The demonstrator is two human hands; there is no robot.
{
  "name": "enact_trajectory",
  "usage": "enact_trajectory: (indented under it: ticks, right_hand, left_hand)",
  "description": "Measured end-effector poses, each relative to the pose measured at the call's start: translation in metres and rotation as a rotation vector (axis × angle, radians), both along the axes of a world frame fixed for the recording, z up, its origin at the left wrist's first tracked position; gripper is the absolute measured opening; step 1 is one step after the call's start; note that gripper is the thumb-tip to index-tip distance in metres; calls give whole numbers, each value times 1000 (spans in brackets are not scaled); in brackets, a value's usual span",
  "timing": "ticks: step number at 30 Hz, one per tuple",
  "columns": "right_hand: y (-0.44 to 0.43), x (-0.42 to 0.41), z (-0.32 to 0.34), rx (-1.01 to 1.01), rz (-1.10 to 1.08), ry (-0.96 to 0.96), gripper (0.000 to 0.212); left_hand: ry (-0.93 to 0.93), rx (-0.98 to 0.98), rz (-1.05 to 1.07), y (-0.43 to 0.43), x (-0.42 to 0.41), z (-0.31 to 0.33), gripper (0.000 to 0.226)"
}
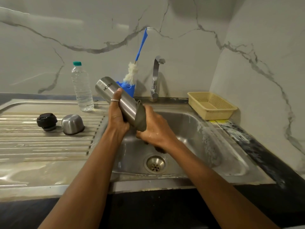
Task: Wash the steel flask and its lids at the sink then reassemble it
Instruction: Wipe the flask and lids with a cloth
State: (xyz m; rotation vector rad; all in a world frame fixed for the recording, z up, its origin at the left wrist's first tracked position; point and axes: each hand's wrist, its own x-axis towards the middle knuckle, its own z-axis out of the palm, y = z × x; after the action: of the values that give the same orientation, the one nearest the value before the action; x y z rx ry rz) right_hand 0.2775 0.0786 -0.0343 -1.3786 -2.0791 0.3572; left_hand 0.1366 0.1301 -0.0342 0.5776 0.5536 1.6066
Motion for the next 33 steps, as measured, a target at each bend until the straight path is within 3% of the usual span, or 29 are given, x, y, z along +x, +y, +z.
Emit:
enact_trajectory:
  ticks: [3, 4, 6, 10, 12, 13, 16, 18, 20, 22, 24, 26, 29, 31, 33]
  right_hand:
    - [-1, 10, 10, -566, 188, 557, 57]
    - [0, 13, 11, -632, 213, 631, 55]
    - [-2, 14, 13, -487, 132, 526, 62]
    - [1, 4, 3, 170, -109, -137, 77]
    - [2, 3, -2, 112, -112, -158, 76]
    - [3, 4, -1, -58, -83, -16, 72]
    - [-2, 11, 9, -654, 146, 662, 47]
    - [-2, 15, 12, -670, 179, 739, 40]
    - [-1, 14, 10, -420, 52, 481, 47]
    - [3, 13, 3, -34, -96, 48, 63]
    - [8, 13, -4, 125, -108, -139, 72]
    - [9, 16, -4, -106, -73, 32, 69]
    - [9, 25, 4, -600, 103, 569, 49]
    - [10, 38, 11, -708, 206, 740, 46]
    - [12, 50, 19, -699, 208, 833, 49]
  left_hand:
    - [-18, 9, -60, -1, -4, -2, 55]
    - [-13, 13, -60, 0, -3, -2, 55]
    - [27, -3, -34, 1, 1, 3, 63]
    - [225, -86, 62, 7, 14, -4, 95]
    - [237, -126, 88, 11, 13, -13, 88]
    - [239, -141, 78, 11, 11, -15, 87]
    - [181, -77, -25, 12, 4, -13, 84]
    - [155, -47, -62, 10, 4, -9, 75]
    - [168, -44, -65, 9, 8, -7, 80]
    - [228, -78, -27, 10, 11, -7, 96]
    - [277, -132, 26, 12, 11, -10, 103]
    - [352, -159, 64, 11, 10, -14, 95]
    - [393, -139, 41, 9, 6, -13, 63]
    - [346, -83, -4, 6, 4, -6, 51]
    - [262, -32, -17, 5, 5, -2, 63]
